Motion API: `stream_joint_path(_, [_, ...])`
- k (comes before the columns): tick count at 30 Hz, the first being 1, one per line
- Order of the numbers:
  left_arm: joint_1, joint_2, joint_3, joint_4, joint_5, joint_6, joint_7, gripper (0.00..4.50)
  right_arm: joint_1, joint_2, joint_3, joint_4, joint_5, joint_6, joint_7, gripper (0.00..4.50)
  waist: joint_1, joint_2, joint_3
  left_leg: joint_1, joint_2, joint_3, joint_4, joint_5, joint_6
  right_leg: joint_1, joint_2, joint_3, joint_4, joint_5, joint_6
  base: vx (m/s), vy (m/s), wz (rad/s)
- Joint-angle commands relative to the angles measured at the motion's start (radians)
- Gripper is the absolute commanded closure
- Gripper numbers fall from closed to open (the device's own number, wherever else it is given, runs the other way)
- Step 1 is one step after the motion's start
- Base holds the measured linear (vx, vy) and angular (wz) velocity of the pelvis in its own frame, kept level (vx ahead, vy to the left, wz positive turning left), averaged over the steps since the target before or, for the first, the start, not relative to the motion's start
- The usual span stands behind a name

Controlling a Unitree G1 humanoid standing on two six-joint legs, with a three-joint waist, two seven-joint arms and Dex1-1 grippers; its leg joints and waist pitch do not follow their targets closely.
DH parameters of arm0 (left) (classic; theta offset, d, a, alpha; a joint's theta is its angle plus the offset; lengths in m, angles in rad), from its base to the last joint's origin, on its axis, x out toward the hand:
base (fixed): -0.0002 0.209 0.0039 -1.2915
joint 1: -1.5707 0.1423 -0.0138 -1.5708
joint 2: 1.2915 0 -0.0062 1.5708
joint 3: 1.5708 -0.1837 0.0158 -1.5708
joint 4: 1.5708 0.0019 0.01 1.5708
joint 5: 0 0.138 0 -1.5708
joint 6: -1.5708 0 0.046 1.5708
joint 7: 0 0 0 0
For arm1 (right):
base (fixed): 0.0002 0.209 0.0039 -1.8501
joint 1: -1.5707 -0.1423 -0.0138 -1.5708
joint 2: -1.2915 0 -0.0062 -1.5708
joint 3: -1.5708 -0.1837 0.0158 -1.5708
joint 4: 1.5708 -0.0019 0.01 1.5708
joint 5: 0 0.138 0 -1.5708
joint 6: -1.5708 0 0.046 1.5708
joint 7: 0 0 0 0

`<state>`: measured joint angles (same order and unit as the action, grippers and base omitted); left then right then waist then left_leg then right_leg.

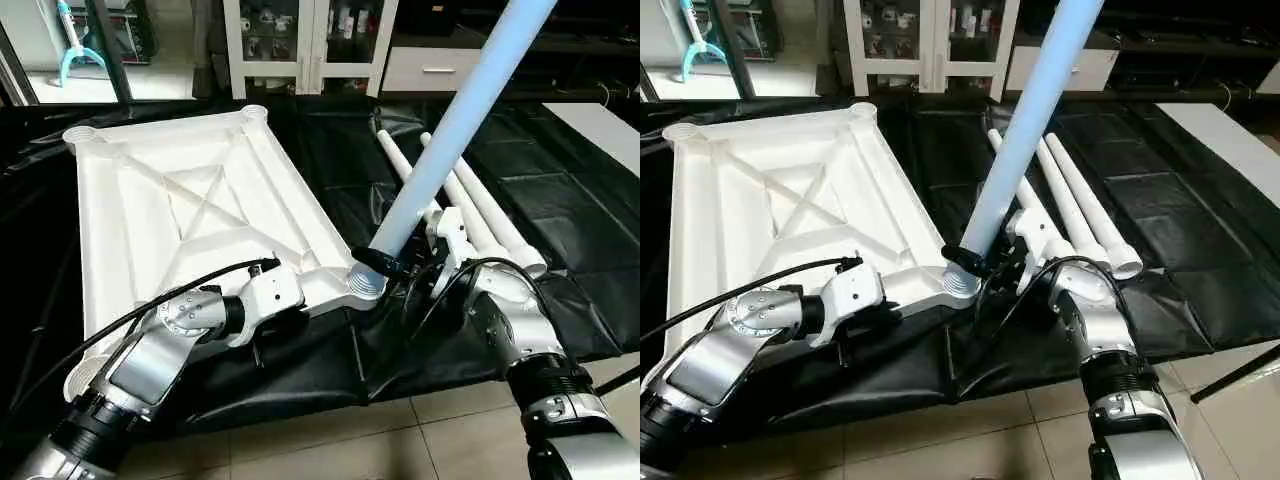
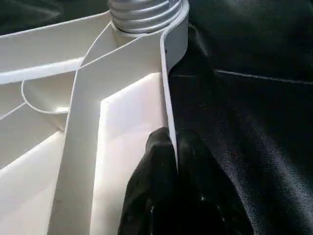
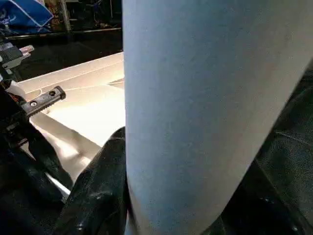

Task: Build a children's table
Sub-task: Insert table leg to table base

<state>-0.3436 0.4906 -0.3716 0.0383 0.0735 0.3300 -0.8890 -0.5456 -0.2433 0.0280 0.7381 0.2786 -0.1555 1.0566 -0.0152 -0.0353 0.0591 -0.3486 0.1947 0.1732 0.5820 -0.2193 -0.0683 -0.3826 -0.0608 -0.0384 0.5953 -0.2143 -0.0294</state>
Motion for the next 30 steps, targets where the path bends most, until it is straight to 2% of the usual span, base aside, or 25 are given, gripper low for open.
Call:
stream_joint_path(1, [-0.006,-0.008,-0.024,-0.021,-0.001,-0.017,-0.016,4.5,0.09,-0.006,0.065,0.152,-0.119,0.064,-0.061,2.64,-0.004,0.02,-0.021,0.004,0.046,-0.011,-0.094,-0.301,0.005,0.009,-0.07,0.046,-0.086,-0.291,-0.189,0.0,0.0,0.0])
stream_joint_path(6, [-0.012,-0.019,-0.029,-0.009,0.026,0.028,0.019,4.5,0.091,0.027,0.055,0.155,-0.135,0.057,-0.19,2.64,-0.007,0.018,-0.016,0.004,0.046,-0.014,-0.098,-0.34,-0.009,0.004,-0.07,0.046,-0.091,-0.352,-0.171,0.0,0.0,0.0])
stream_joint_path(7, [-0.012,-0.019,-0.029,-0.009,0.026,0.028,0.019,4.5,0.091,0.027,0.055,0.155,-0.135,0.057,-0.19,2.64,-0.008,0.018,-0.015,0.005,0.045,-0.016,-0.1,-0.36,-0.018,0.0,-0.071,0.046,-0.094,-0.388,-0.159,0.0,0.0,0.0])
stream_joint_path(8, [-0.021,-0.044,-0.022,0.002,0.039,0.071,0.062,4.5,0.088,0.046,0.054,0.162,-0.153,0.059,-0.271,2.64,-0.012,0.02,-0.012,0.005,0.046,-0.019,-0.102,-0.389,-0.028,-0.002,-0.071,0.046,-0.096,-0.424,-0.147,0.0,0.0,0.0])
stream_joint_path(9, [-0.03,-0.07,-0.014,0.007,0.044,0.111,0.096,4.5,0.083,0.066,0.05,0.171,-0.166,0.063,-0.347,2.64,-0.012,0.024,-0.009,0.009,0.044,-0.021,-0.102,-0.415,-0.041,-0.008,-0.072,0.046,-0.102,-0.464,-0.134,0.0,0.0,0.0])
stream_joint_path(11, [-0.042,-0.097,-0.008,0.01,0.05,0.146,0.13,4.5,0.073,0.085,0.041,0.184,-0.168,0.076,-0.41,2.64,-0.014,0.025,-0.005,0.013,0.042,-0.025,-0.103,-0.461,-0.05,-0.015,-0.072,0.044,-0.108,-0.526,-0.114,-0.054,0.004,-0.04])
stream_joint_path(12, [-0.056,-0.123,-0.01,0.011,0.062,0.18,0.16,4.5,0.058,0.104,0.031,0.204,-0.172,0.084,-0.484,2.64,-0.022,0.022,0.0,0.014,0.038,-0.035,-0.105,-0.524,-0.055,-0.018,-0.074,0.039,-0.116,-0.622,-0.075,-0.053,0.014,-0.09])
stream_joint_path(13, [-0.062,-0.133,-0.011,0.011,0.068,0.193,0.171,4.5,0.051,0.111,0.027,0.213,-0.174,0.084,-0.514,2.64,-0.024,0.022,0.001,0.017,0.037,-0.039,-0.106,-0.543,-0.055,-0.02,-0.073,0.036,-0.12,-0.645,-0.063,0.0,0.0,0.0])
stream_joint_path(14, [-0.068,-0.143,-0.008,0.014,0.069,0.204,0.183,4.5,0.045,0.116,0.026,0.22,-0.176,0.088,-0.531,2.64,-0.03,0.023,-0.003,0.013,0.034,-0.046,-0.108,-0.567,-0.056,-0.013,-0.074,0.029,-0.122,-0.652,-0.048,0.0,0.0,0.0])
stream_joint_path(15, [-0.096,-0.195,0.007,0.03,0.08,0.257,0.245,4.5,0.018,0.137,0.024,0.251,-0.183,0.101,-0.607,2.64,-0.035,0.034,-0.004,0.012,0.036,-0.051,-0.113,-0.574,-0.058,-0.009,-0.073,0.024,-0.122,-0.6,-0.057,0.0,0.0,0.0])
stream_joint_path(16, [-0.101,-0.206,0.011,0.033,0.081,0.268,0.259,4.5,0.013,0.14,0.024,0.258,-0.185,0.106,-0.621,2.64,-0.035,0.034,-0.004,0.012,0.036,-0.051,-0.113,-0.574,-0.058,-0.009,-0.073,0.024,-0.122,-0.6,-0.057,-0.065,0.052,-0.19])
stream_joint_path(17, [-0.132,-0.267,0.033,0.05,0.087,0.332,0.328,4.5,-0.018,0.162,0.031,0.293,-0.197,0.132,-0.692,2.64,-0.042,0.034,-0.002,0.018,0.035,-0.049,-0.113,-0.595,-0.062,-0.016,-0.067,0.019,-0.123,-0.542,-0.073,0.0,0.0,0.0])
stream_joint_path(19, [-0.15,-0.304,0.046,0.064,0.093,0.364,0.373,4.5,-0.041,0.177,0.043,0.317,-0.213,0.148,-0.737,2.64,-0.046,0.034,-0.003,0.024,0.033,-0.046,-0.111,-0.601,-0.058,-0.018,-0.066,0.018,-0.124,-0.517,-0.084,0.0,0.0,0.0])
stream_joint_path(20, [-0.158,-0.323,0.052,0.07,0.098,0.378,0.395,4.5,-0.051,0.185,0.048,0.327,-0.224,0.153,-0.762,2.64,-0.05,0.033,-0.009,0.006,0.031,-0.046,-0.111,-0.547,-0.047,-0.003,-0.071,0.022,-0.119,-0.465,-0.097,0.0,0.0,0.0])
stream_joint_path(21, [-0.169,-0.342,0.056,0.08,0.106,0.394,0.419,4.5,-0.065,0.195,0.055,0.342,-0.234,0.157,-0.786,2.64,-0.048,0.034,-0.009,0.0,0.031,-0.045,-0.111,-0.515,-0.042,-0.001,-0.073,0.026,-0.116,-0.438,-0.103,0.0,0.0,0.0])
stream_joint_path(23, [-0.188,-0.388,0.074,0.106,0.12,0.408,0.487,4.5,-0.092,0.221,0.048,0.377,-0.241,0.167,-0.868,2.64,-0.052,0.033,-0.006,-0.001,0.03,-0.035,-0.108,-0.482,-0.027,-0.008,-0.071,0.03,-0.115,-0.395,-0.128,0.0,0.0,0.0])
stream_joint_path(25, [-0.205,-0.426,0.089,0.13,0.126,0.409,0.545,4.5,-0.112,0.245,0.035,0.404,-0.242,0.162,-0.95,2.64,-0.052,0.033,-0.006,0.004,0.029,-0.033,-0.105,-0.481,-0.028,-0.011,-0.071,0.03,-0.117,-0.412,-0.128,0.0,0.0,0.0])
stream_joint_path(26, [-0.209,-0.435,0.094,0.136,0.126,0.41,0.56,4.5,-0.117,0.252,0.031,0.41,-0.242,0.16,-0.972,2.64,-0.05,0.031,-0.009,0.001,0.029,-0.034,-0.105,-0.467,-0.023,-0.006,-0.073,0.03,-0.116,-0.401,-0.124,0.0,0.0,0.0])
stream_joint_path(30, [-0.207,-0.436,0.097,0.133,0.128,0.424,0.57,4.5,-0.136,0.276,-0.004,0.424,-0.22,0.122,-0.99,2.64,-0.05,0.032,-0.01,-0.003,0.031,-0.029,-0.106,-0.431,-0.015,-0.003,-0.071,0.033,-0.108,-0.328,-0.137,0.0,0.0,0.0])
